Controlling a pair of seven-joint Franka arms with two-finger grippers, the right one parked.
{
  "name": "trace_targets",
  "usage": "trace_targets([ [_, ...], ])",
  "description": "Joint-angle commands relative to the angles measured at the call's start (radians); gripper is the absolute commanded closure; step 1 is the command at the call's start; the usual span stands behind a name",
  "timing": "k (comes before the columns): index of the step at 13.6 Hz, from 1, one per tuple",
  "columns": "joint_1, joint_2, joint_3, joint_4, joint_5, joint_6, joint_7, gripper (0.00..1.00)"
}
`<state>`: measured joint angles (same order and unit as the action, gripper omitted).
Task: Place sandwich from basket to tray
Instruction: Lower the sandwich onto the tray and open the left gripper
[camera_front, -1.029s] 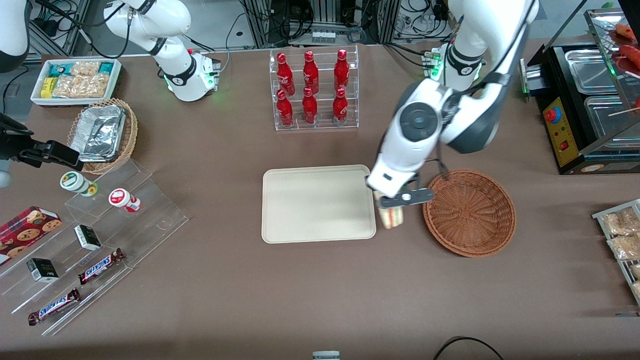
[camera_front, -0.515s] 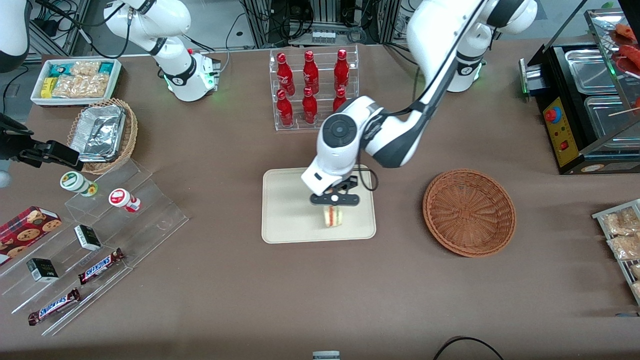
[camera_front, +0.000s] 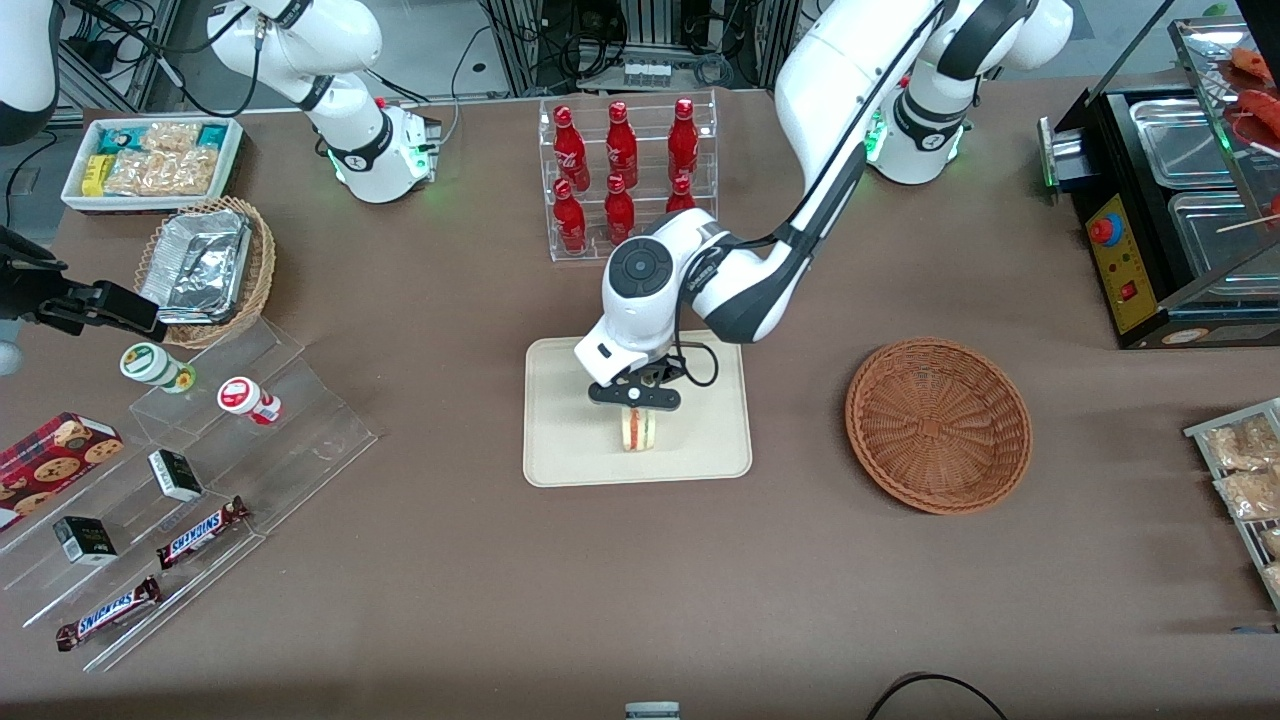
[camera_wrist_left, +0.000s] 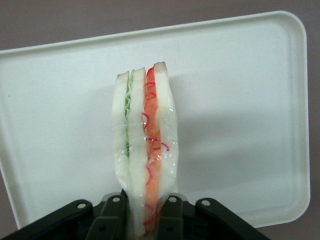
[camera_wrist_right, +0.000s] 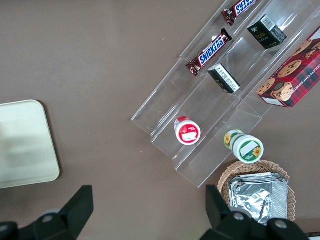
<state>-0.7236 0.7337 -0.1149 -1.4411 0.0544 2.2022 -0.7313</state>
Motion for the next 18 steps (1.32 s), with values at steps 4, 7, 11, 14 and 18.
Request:
trace_targets([
  [4,-0.033,0.056,0.017,0.042,0.016,0.028,-0.052,0.92],
  [7,-0.046,0.069,0.018,0.044,0.018,0.03,-0.053,0.78],
  [11,-0.046,0.067,0.02,0.045,0.024,0.033,-0.053,0.01],
  [14,-0.037,0.018,0.023,0.05,0.024,0.024,-0.054,0.0],
  [18,-0.03,-0.086,0.058,0.05,0.018,-0.041,-0.068,0.0],
])
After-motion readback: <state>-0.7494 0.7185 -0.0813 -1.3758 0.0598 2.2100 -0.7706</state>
